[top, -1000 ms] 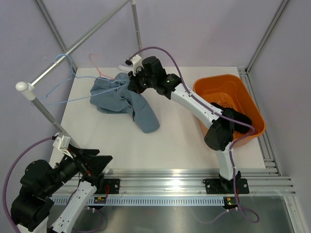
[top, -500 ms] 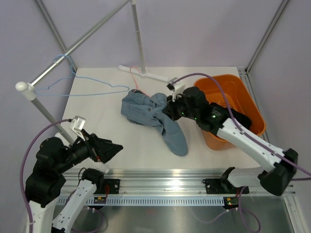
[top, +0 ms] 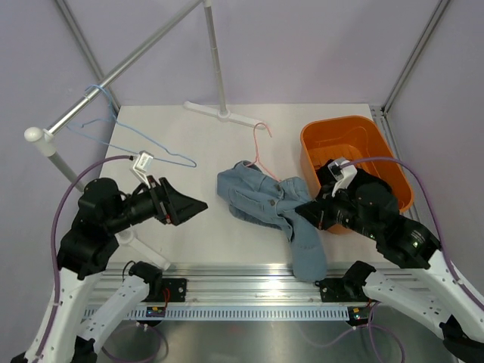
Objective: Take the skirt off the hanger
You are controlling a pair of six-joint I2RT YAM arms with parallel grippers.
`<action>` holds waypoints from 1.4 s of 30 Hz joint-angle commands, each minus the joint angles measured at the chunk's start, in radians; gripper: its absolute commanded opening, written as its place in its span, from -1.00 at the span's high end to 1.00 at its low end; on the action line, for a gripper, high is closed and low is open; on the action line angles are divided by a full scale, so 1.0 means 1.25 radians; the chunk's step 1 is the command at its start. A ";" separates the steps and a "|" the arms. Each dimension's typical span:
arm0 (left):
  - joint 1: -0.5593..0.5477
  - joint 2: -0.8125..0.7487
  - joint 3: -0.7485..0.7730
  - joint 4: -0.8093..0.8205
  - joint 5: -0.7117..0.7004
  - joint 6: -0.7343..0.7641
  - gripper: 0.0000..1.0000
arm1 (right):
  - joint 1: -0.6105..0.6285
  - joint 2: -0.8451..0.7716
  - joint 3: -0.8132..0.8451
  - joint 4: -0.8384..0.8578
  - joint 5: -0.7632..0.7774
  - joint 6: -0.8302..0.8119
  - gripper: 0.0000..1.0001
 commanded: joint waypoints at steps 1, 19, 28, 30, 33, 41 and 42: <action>-0.057 0.071 0.062 0.095 -0.033 0.009 -0.83 | 0.003 -0.037 -0.002 0.014 -0.114 0.105 1.00; -0.442 0.380 0.250 0.112 -0.542 0.153 -0.63 | 0.003 -0.119 0.036 -0.002 -0.291 0.234 1.00; -0.489 0.459 0.290 0.109 -0.617 0.179 -0.43 | 0.003 -0.148 0.051 -0.043 -0.323 0.221 1.00; -0.491 0.470 0.295 0.111 -0.623 0.182 -0.40 | 0.004 -0.156 0.056 -0.050 -0.321 0.221 1.00; -0.494 0.476 0.291 0.119 -0.630 0.181 -0.31 | 0.004 -0.167 0.058 -0.055 -0.328 0.221 1.00; -0.515 0.473 0.249 0.138 -0.633 0.155 -0.06 | 0.003 -0.184 0.050 -0.035 -0.323 0.227 1.00; -0.516 0.475 0.247 0.138 -0.629 0.153 -0.03 | 0.003 -0.185 0.049 -0.033 -0.325 0.228 1.00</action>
